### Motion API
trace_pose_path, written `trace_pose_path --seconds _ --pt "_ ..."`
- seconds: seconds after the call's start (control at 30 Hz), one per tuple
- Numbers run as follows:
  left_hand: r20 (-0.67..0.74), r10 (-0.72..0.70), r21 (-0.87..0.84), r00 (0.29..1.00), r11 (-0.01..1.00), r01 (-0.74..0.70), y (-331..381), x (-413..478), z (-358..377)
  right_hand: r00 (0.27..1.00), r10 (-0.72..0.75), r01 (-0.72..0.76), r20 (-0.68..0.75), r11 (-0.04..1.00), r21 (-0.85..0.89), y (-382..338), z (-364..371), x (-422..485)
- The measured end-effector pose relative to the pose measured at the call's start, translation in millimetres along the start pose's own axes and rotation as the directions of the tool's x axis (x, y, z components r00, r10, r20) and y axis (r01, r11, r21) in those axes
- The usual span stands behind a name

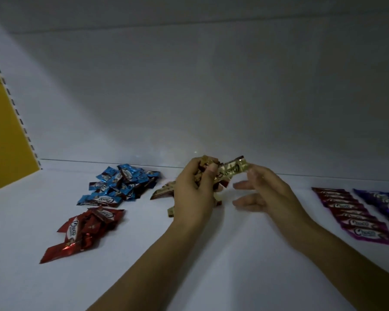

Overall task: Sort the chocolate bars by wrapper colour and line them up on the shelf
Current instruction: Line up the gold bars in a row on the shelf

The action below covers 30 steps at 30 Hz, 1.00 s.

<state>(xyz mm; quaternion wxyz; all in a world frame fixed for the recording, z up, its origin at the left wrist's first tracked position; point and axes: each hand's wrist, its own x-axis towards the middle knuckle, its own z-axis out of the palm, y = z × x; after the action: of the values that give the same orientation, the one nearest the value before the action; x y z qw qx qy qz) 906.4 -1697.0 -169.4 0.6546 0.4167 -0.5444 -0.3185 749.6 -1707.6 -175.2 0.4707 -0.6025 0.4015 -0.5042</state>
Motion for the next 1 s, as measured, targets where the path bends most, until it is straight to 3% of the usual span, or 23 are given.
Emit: trace_pose_path --seconds 0.1,0.27,0.4,0.47,0.5,0.57,0.6,0.67,0.73,0.8,0.87,0.93,1.0 --pt "0.134 -0.091 -0.044 0.987 0.994 0.098 0 -9 11 1.000 -0.020 0.020 -0.003 0.998 0.053 -9 -11 2" --pt "0.242 -0.309 -0.193 0.920 0.914 0.358 -1 -13 18 0.995 0.095 -0.091 -0.029 0.989 0.114 -8 -29 4" --pt "0.250 -0.303 -0.141 0.920 0.928 0.344 -8 -16 23 0.972 0.121 -0.088 -0.201 0.982 0.169 -15 -42 8" --pt "0.250 -0.240 -0.048 0.938 0.965 0.259 -10 -19 29 0.930 0.018 -0.034 -0.368 0.999 -0.037 -16 -52 8" --pt "0.264 -0.203 0.025 0.943 0.979 0.204 -10 -18 33 0.894 -0.091 -0.025 -0.438 0.967 -0.254 -14 -57 8" --pt "0.321 -0.153 0.124 0.935 0.985 0.119 -8 -10 46 0.867 -0.275 -0.094 -0.416 0.728 -0.679 -10 -67 7" --pt "0.336 -0.138 0.131 0.932 0.987 0.099 -7 -4 53 0.900 -0.251 -0.134 -0.357 0.619 -0.774 -7 -69 5" --pt "0.315 -0.098 0.141 0.944 0.988 0.056 -10 5 67 0.963 -0.020 -0.211 -0.270 0.568 -0.795 -2 -70 3" --pt "0.271 -0.071 0.154 0.960 0.988 0.029 -18 7 77 0.965 0.140 -0.259 -0.220 0.621 -0.740 3 -73 3" --pt "0.212 -0.069 0.153 0.975 0.988 0.036 -30 9 80 0.964 0.080 -0.231 -0.253 0.723 -0.651 -1 -79 8" --pt "0.158 -0.082 0.130 0.984 0.990 0.062 -36 17 78 0.935 -0.089 -0.151 -0.342 0.775 -0.614 -10 -86 11" --pt "0.149 -0.109 0.113 0.983 0.989 0.093 -39 21 78 0.920 -0.214 -0.092 -0.329 0.697 -0.711 -16 -86 9" --pt "0.150 -0.125 0.113 0.981 0.988 0.109 -42 20 78 0.968 -0.178 -0.084 -0.176 0.429 -0.899 -19 -75 1"
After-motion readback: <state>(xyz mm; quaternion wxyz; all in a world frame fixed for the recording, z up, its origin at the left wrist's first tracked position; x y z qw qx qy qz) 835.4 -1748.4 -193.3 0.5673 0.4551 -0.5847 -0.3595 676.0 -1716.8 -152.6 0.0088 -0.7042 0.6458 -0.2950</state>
